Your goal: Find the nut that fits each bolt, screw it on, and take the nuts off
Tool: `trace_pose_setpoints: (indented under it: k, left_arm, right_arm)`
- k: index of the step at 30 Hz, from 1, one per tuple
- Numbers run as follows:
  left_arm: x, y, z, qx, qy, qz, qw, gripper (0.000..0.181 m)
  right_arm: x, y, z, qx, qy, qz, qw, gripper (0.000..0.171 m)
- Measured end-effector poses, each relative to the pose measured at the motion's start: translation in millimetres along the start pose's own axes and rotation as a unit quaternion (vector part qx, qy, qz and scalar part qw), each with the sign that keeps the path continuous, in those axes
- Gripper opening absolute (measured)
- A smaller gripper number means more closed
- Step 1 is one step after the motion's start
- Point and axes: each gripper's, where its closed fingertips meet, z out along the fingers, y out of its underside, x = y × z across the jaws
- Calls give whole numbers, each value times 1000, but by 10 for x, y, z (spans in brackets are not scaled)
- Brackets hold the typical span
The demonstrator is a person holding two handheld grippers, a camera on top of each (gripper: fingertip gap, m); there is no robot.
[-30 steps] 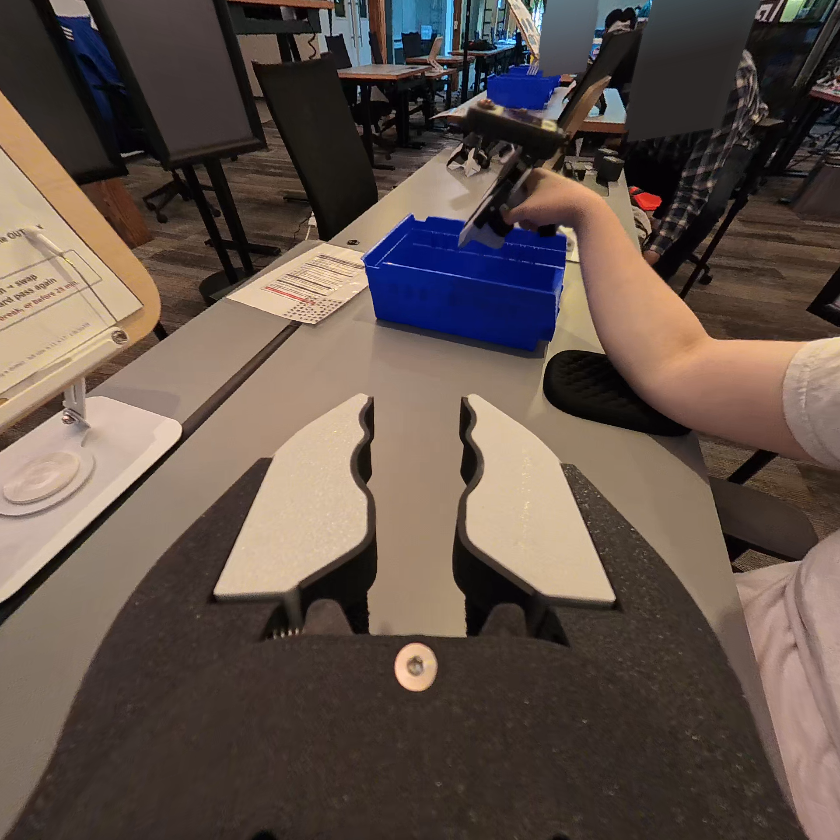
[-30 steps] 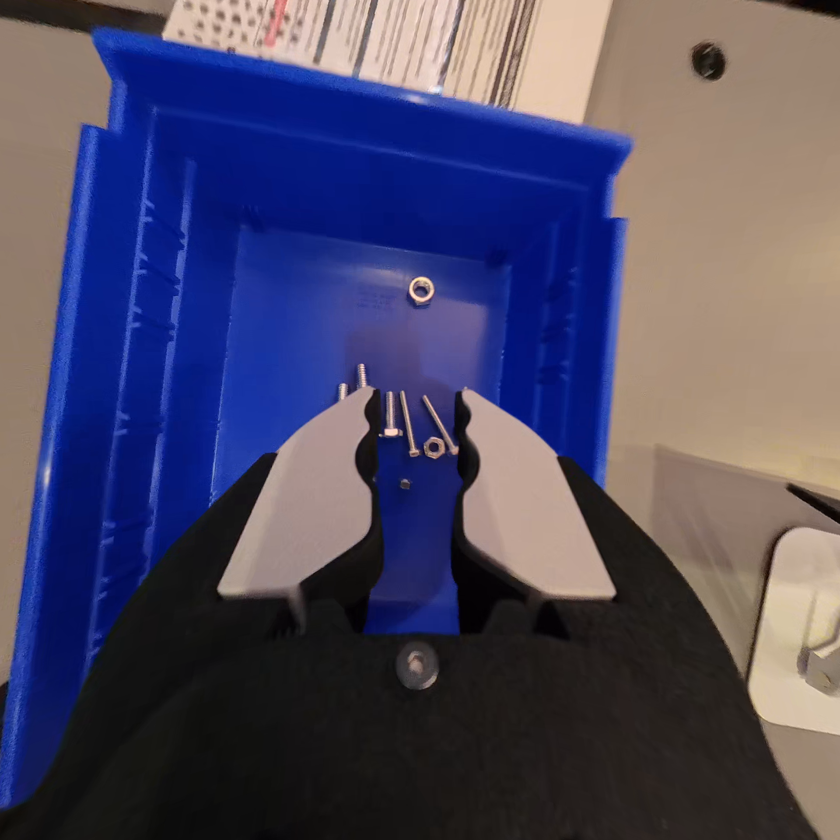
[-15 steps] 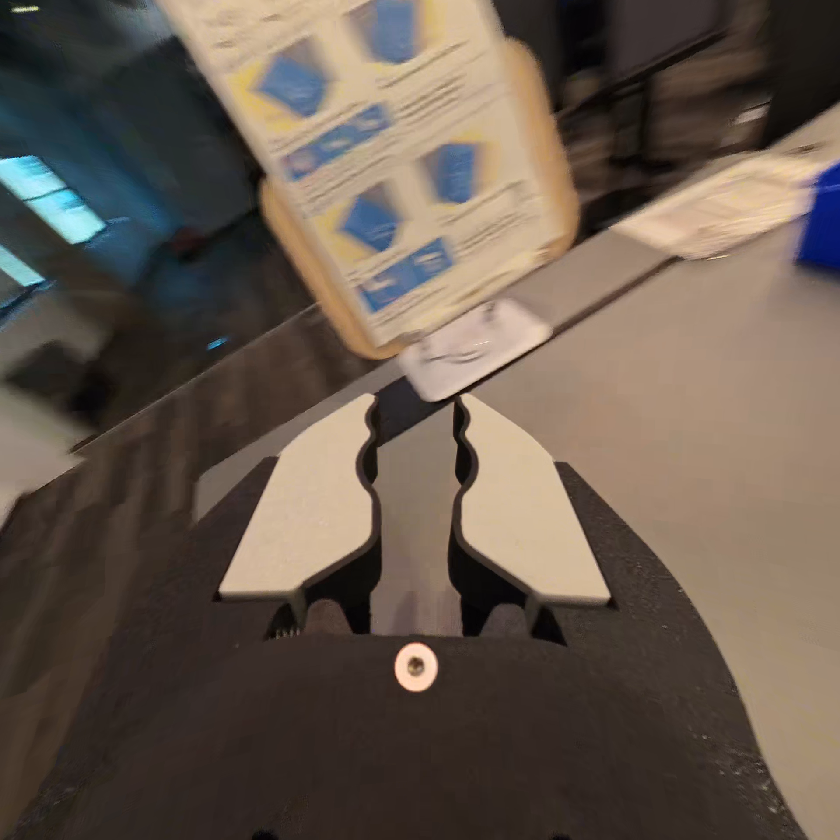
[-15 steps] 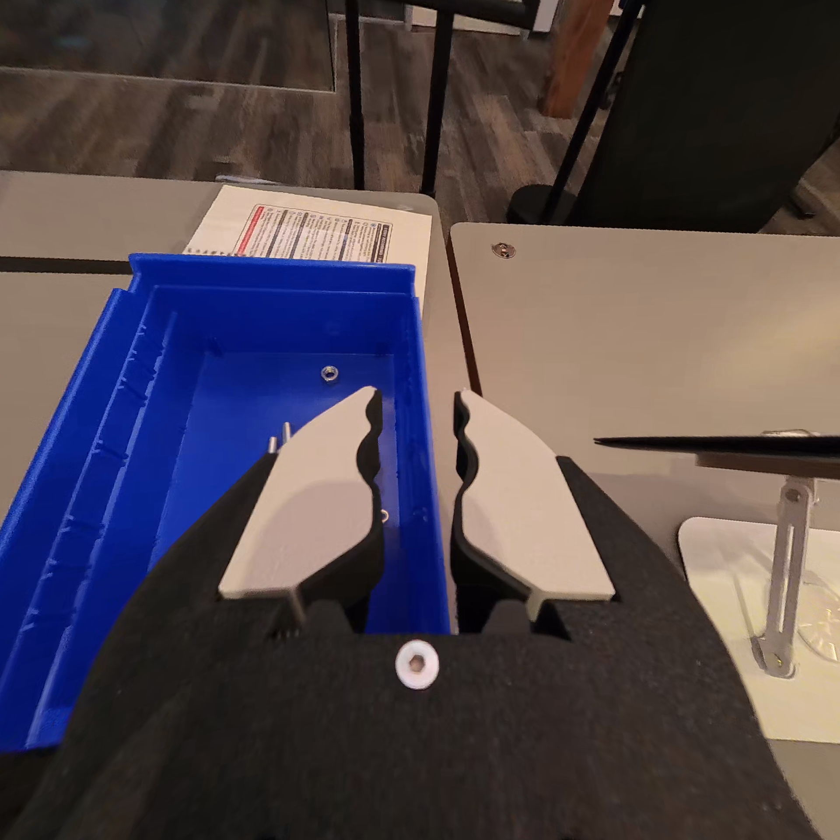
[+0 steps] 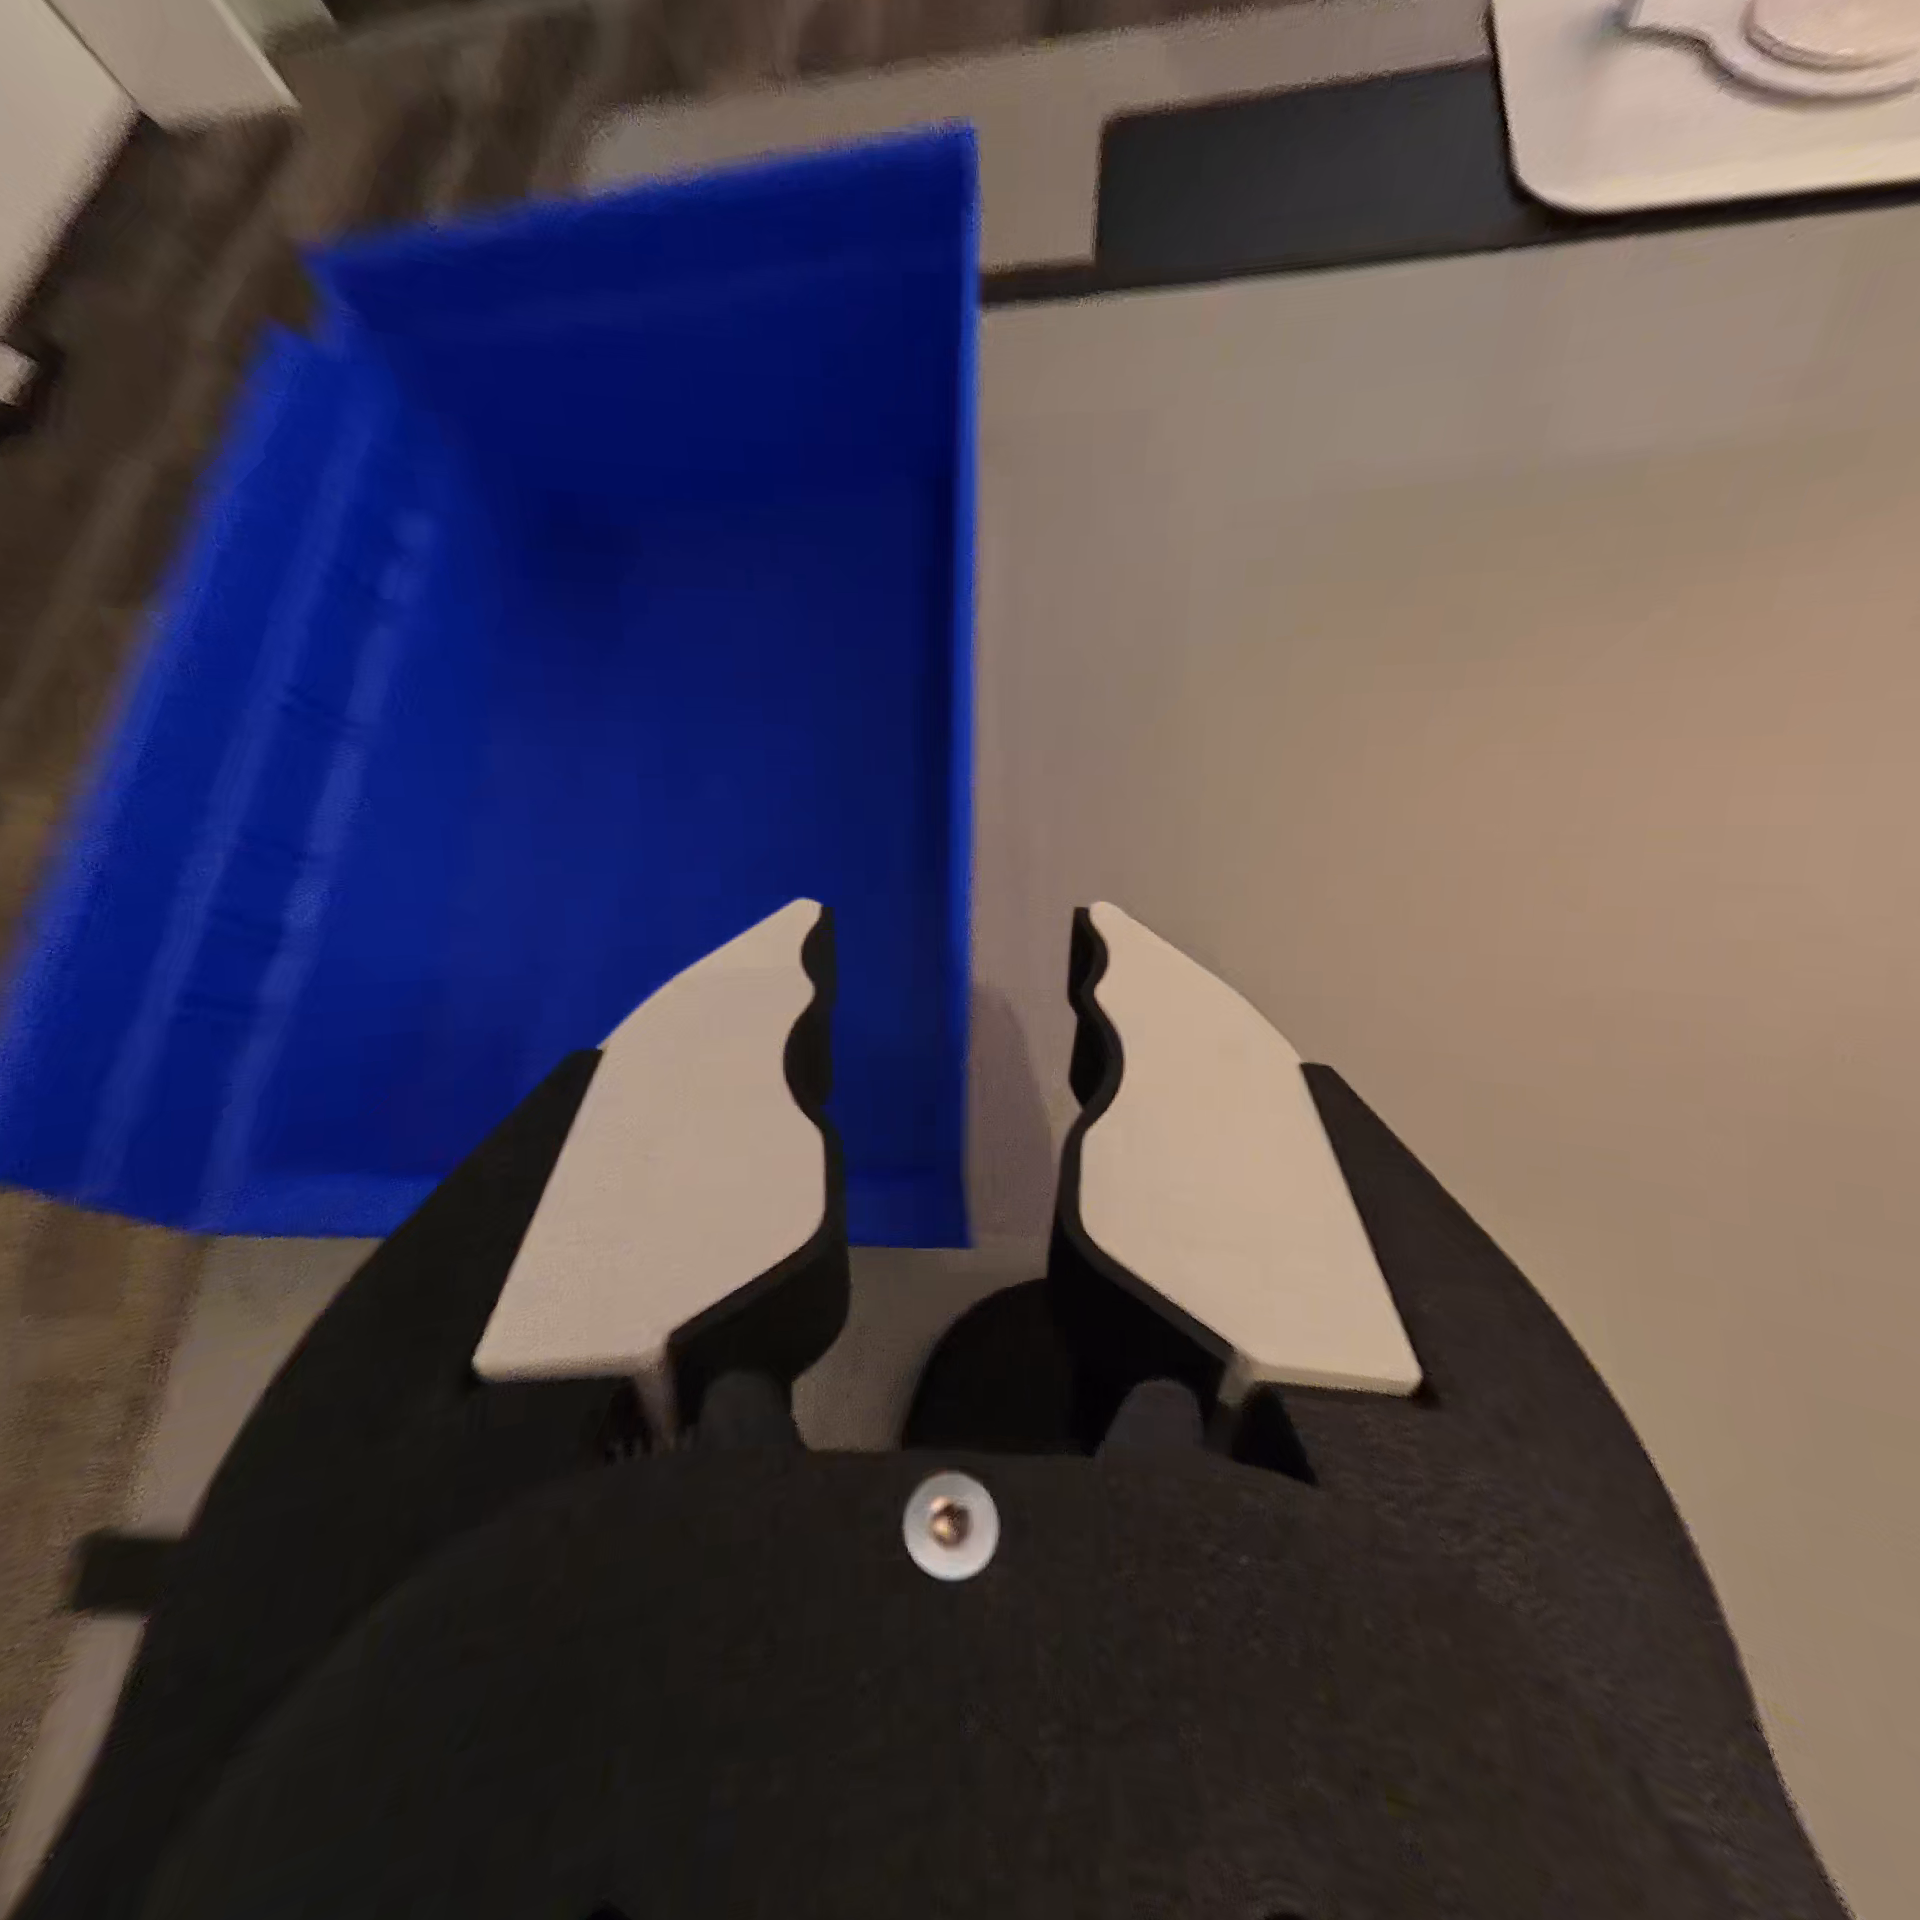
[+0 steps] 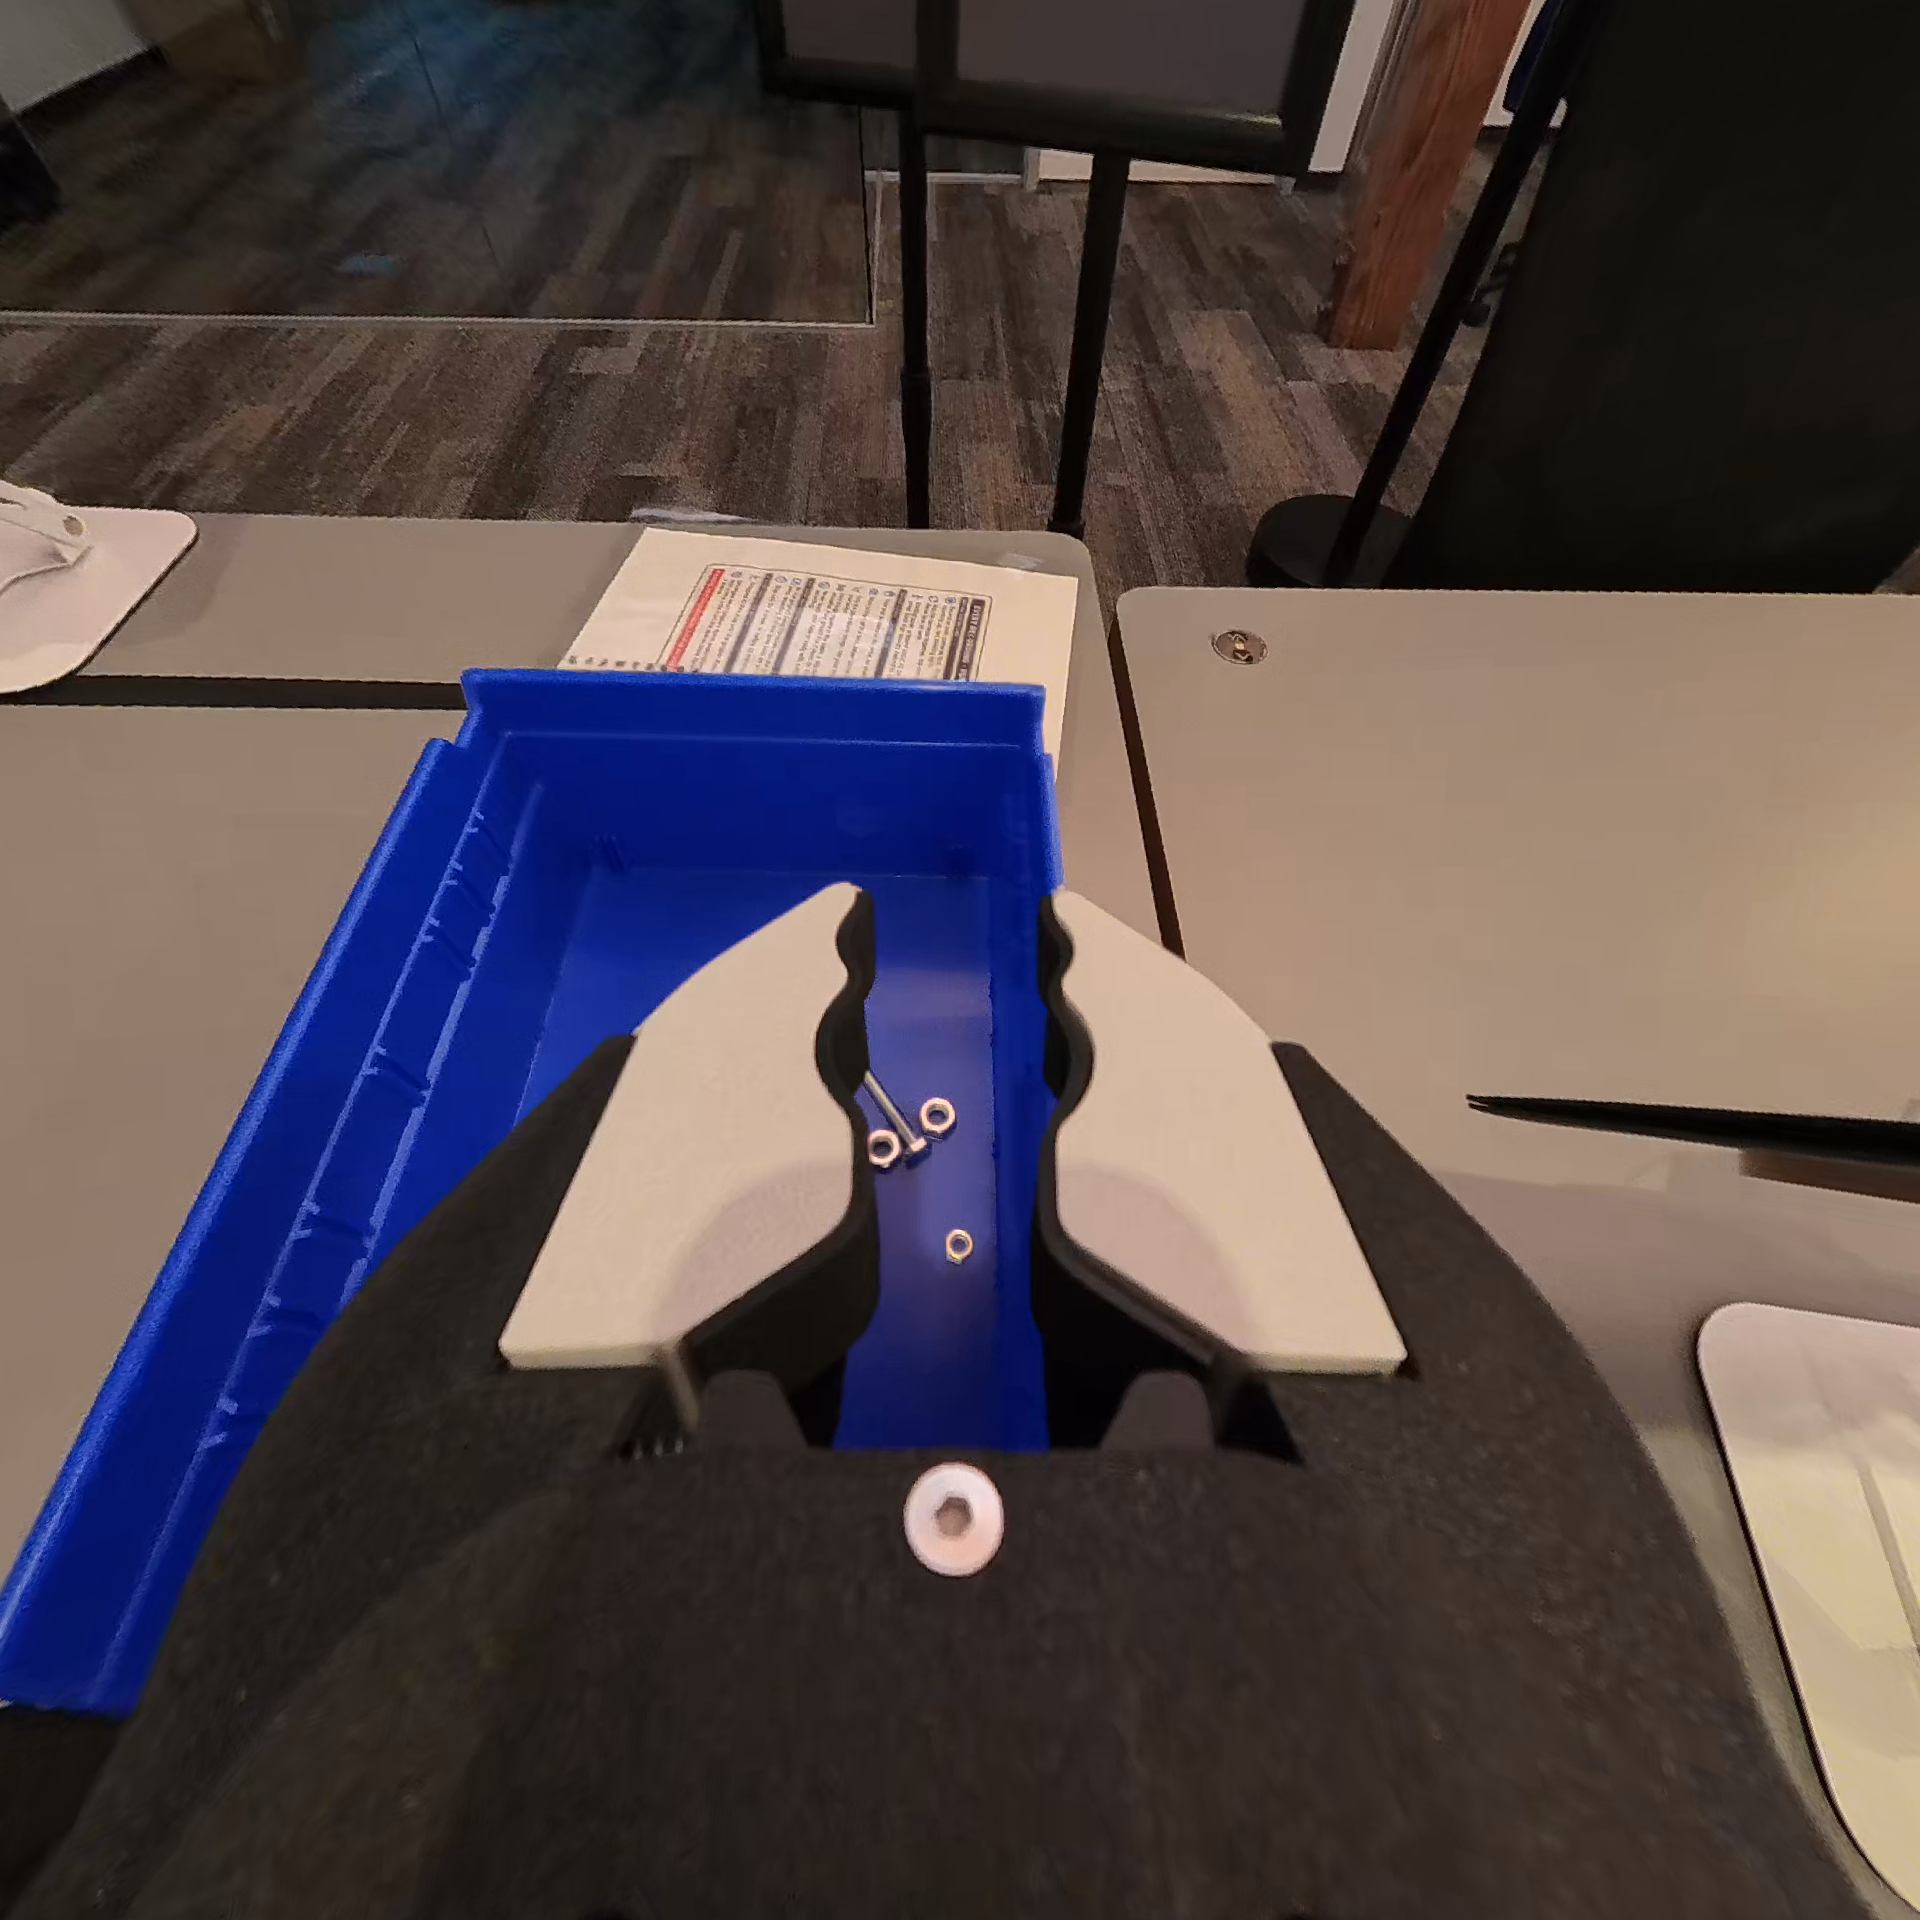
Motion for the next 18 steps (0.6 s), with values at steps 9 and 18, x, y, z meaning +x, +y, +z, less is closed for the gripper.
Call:
trace_pose_setpoints:
  k: [9, 18]
  left_arm:
    - [369, 15, 296, 2, -42, 8, 999, 5]
    - [1657, -125, 157, 25, 4, 88, 996, 10]
  right_arm:
    - [-90, 35, 75, -12, -14, -14, 1000, 29]
    - [-356, -32, 205, -39, -24, -59, 997, 29]
